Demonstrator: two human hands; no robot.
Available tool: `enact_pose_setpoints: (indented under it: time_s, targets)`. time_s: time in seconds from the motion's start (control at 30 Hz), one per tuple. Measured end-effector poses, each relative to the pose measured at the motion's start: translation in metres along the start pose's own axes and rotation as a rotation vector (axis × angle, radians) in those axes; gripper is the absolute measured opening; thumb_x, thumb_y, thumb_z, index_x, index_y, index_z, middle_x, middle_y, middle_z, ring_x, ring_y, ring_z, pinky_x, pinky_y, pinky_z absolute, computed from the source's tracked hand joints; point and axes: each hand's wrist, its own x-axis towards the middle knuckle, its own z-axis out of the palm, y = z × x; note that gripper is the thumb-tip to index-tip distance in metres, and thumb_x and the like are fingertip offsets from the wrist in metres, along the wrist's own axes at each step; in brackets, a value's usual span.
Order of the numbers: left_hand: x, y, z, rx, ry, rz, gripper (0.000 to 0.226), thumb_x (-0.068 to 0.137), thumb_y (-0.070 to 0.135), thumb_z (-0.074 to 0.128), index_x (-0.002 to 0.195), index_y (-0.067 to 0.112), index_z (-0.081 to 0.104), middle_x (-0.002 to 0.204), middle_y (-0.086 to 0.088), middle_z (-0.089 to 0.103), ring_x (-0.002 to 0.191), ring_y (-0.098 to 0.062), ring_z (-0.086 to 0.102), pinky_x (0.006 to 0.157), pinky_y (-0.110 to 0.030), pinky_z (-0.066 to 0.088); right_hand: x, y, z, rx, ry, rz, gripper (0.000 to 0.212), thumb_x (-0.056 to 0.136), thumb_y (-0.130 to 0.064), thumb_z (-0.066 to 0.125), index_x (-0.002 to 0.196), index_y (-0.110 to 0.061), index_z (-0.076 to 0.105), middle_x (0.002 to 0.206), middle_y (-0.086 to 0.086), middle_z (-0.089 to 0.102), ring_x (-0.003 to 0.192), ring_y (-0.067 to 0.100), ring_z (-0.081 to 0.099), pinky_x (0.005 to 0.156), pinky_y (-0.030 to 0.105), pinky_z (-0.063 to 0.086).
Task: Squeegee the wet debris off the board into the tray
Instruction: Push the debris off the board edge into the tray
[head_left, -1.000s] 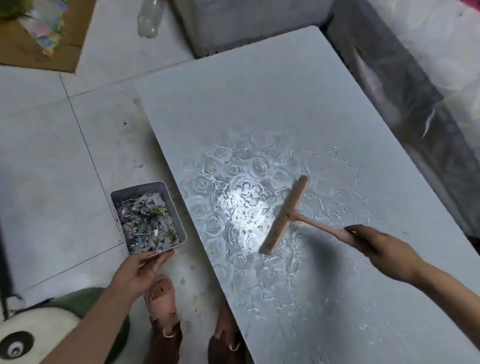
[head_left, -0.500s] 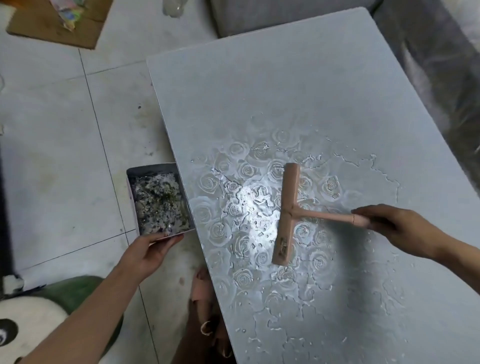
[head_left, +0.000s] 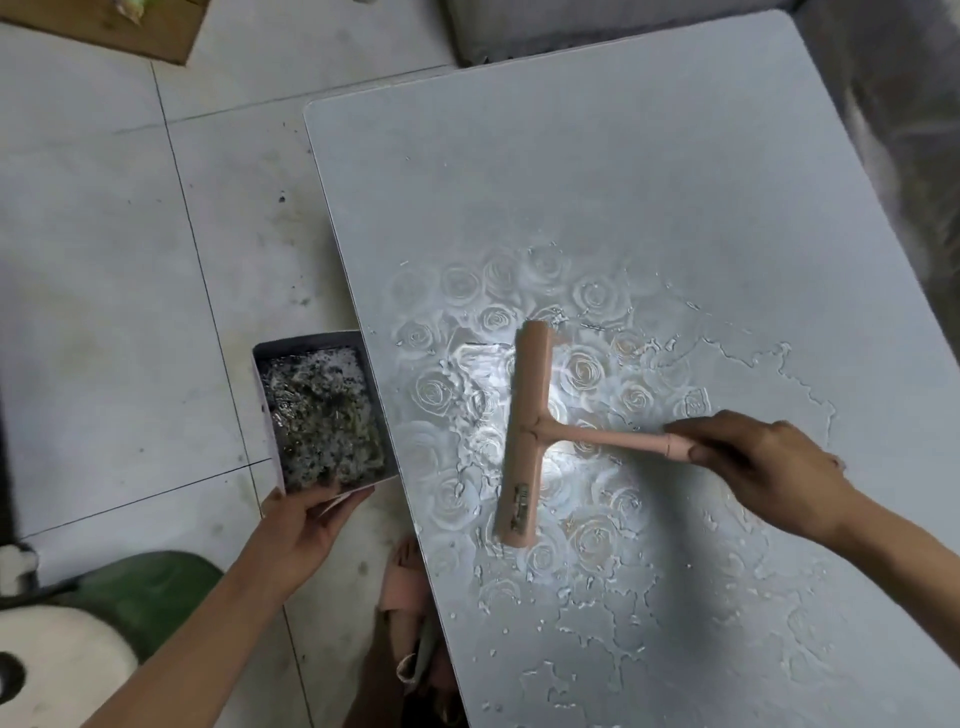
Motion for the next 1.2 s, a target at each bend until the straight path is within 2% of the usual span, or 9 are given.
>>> enact_pose_setpoints:
  time_s: [0.13, 0.3, 0.43, 0.53, 0.67, 0.9, 1.07, 1.13, 1.2]
  targets:
    - [0.004, 0.000, -0.003, -0.011, 0.013, -0.005, 0.061, 0.087, -0.020, 0.036, 0.142, 0.005, 0.035, 0.132, -0.030, 0.049, 0.113, -0.051, 0.053, 0.066, -0.050, 0.059, -0.013, 0.008, -0.017, -0.032, -0.006, 0.099, 0.029, 0.092, -0.024, 0.060, 0.117, -0.037, 0.064, 0.093, -0.014, 0.065, 0.080, 0.020, 0.065, 0.067, 0.033, 0.044]
    - [0.006, -0.001, -0.005, -0.030, 0.014, -0.004, 0.062, 0.085, -0.022, 0.037, 0.141, 0.004, 0.034, 0.134, -0.033, 0.046, 0.112, -0.054, 0.053, 0.057, -0.046, 0.059, 0.010, -0.021, 0.002, -0.019, -0.077, 0.033, 0.031, 0.095, -0.022, 0.056, 0.122, -0.036, 0.061, 0.098, -0.007, 0.066, 0.092, 0.023, 0.065, 0.078, 0.037, 0.045]
    - [0.006, 0.000, -0.002, -0.044, 0.030, -0.002, 0.066, 0.084, -0.023, 0.038, 0.139, 0.013, 0.031, 0.134, -0.033, 0.045, 0.113, -0.054, 0.052, 0.060, -0.049, 0.059, 0.025, -0.041, 0.006, -0.040, -0.011, -0.082, 0.032, 0.092, -0.014, 0.060, 0.120, -0.030, 0.065, 0.088, -0.003, 0.066, 0.081, 0.028, 0.065, 0.067, 0.035, 0.042]
    - [0.009, 0.000, -0.004, -0.051, 0.010, -0.011, 0.066, 0.085, -0.023, 0.038, 0.142, 0.010, 0.031, 0.133, -0.032, 0.047, 0.111, -0.053, 0.054, 0.058, -0.046, 0.060, 0.024, -0.034, -0.009, -0.067, 0.005, -0.041, 0.030, 0.091, -0.017, 0.063, 0.117, -0.032, 0.066, 0.083, -0.007, 0.065, 0.074, 0.025, 0.065, 0.061, 0.031, 0.037]
    - [0.016, 0.004, -0.003, -0.056, 0.003, -0.029, 0.069, 0.084, -0.022, 0.039, 0.144, 0.011, 0.028, 0.136, -0.031, 0.044, 0.114, -0.050, 0.054, 0.063, -0.046, 0.060, 0.026, -0.034, -0.018, -0.166, -0.013, -0.038, 0.029, 0.092, -0.022, 0.061, 0.119, -0.034, 0.066, 0.076, -0.011, 0.056, 0.076, 0.026, 0.064, 0.066, 0.035, 0.040]
    - [0.019, 0.007, 0.000, -0.026, 0.006, 0.009, 0.073, 0.082, -0.023, 0.042, 0.142, 0.017, 0.030, 0.135, -0.031, 0.045, 0.110, -0.052, 0.056, 0.066, -0.051, 0.058, 0.063, -0.095, 0.009, -0.130, -0.054, -0.210, 0.037, 0.097, -0.022, 0.051, 0.129, -0.040, 0.056, 0.090, -0.004, 0.063, 0.090, 0.022, 0.063, 0.081, 0.038, 0.041]
    - [0.018, 0.008, -0.002, 0.012, -0.013, -0.002, 0.068, 0.084, -0.022, 0.042, 0.142, 0.011, 0.030, 0.126, -0.035, 0.052, 0.095, -0.048, 0.063, 0.058, -0.040, 0.059, 0.057, -0.083, -0.026, -0.185, 0.046, -0.190, 0.033, 0.089, -0.013, 0.065, 0.118, -0.030, 0.067, 0.074, -0.005, 0.061, 0.070, 0.028, 0.064, 0.066, 0.036, 0.041]
    - [0.018, 0.007, -0.001, 0.018, -0.022, -0.006, 0.065, 0.084, -0.022, 0.042, 0.141, 0.010, 0.032, 0.117, -0.035, 0.057, 0.082, -0.044, 0.069, 0.057, -0.037, 0.059, 0.057, -0.077, -0.031, -0.229, 0.031, -0.163, 0.035, 0.089, -0.012, 0.064, 0.119, -0.031, 0.067, 0.072, -0.004, 0.061, 0.069, 0.029, 0.063, 0.067, 0.037, 0.042]
    - [0.017, 0.007, 0.000, 0.016, -0.015, 0.001, 0.066, 0.085, -0.021, 0.043, 0.141, 0.011, 0.031, 0.117, -0.035, 0.057, 0.076, -0.042, 0.070, 0.057, -0.038, 0.059, 0.061, -0.084, -0.025, -0.227, -0.005, -0.148, 0.035, 0.093, -0.017, 0.059, 0.123, -0.035, 0.063, 0.078, -0.003, 0.062, 0.077, 0.028, 0.064, 0.075, 0.039, 0.042]
